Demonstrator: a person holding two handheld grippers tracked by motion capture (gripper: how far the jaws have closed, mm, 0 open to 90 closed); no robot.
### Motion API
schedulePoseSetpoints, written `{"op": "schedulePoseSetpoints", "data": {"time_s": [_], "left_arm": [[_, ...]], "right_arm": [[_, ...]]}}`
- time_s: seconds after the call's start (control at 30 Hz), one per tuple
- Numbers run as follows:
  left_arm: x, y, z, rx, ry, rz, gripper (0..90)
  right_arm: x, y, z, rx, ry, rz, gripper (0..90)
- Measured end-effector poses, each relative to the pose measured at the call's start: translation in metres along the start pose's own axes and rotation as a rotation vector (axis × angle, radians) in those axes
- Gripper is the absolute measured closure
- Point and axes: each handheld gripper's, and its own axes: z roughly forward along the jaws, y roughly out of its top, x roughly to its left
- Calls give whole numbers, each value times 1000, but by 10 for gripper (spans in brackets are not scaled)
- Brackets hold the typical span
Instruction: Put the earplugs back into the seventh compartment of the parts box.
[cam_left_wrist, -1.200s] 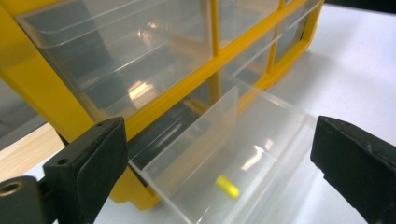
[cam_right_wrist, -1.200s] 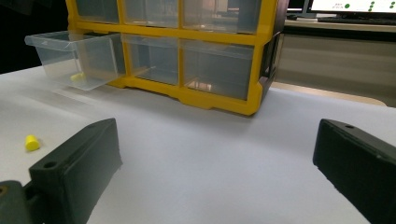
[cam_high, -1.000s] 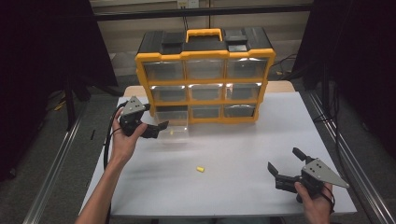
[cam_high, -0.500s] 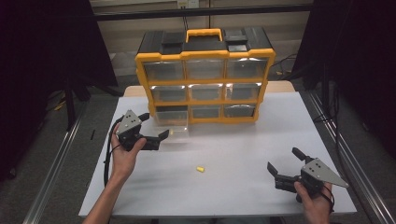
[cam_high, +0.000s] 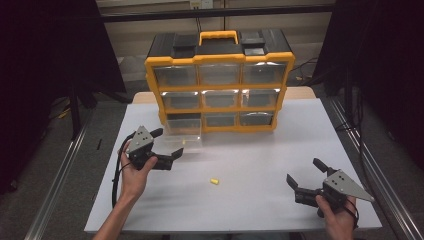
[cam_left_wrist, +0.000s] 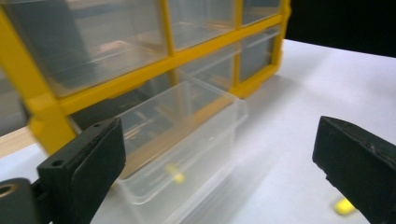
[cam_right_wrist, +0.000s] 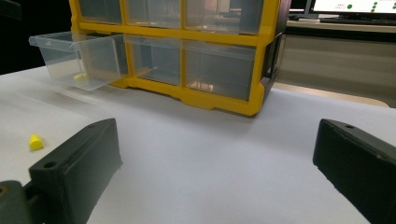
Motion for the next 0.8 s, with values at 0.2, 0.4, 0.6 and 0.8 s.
{"op": "schedulePoseSetpoints", "data": {"time_s": [0.2,0.4,0.6,0.8], "left_arm": [[-14,-2,1,21,-31,43,32],[-22,-4,5,26,-102,25,40],[-28,-5,11,44,-150,46,43],[-37,-8,21,92,-259,50,64]], "right_arm": [[0,0,0,2,-5,2,8],[1,0,2,2,-5,-2,8],[0,0,1,2,-8,0,8],[0,0,1,0,-4,-2,8]]}}
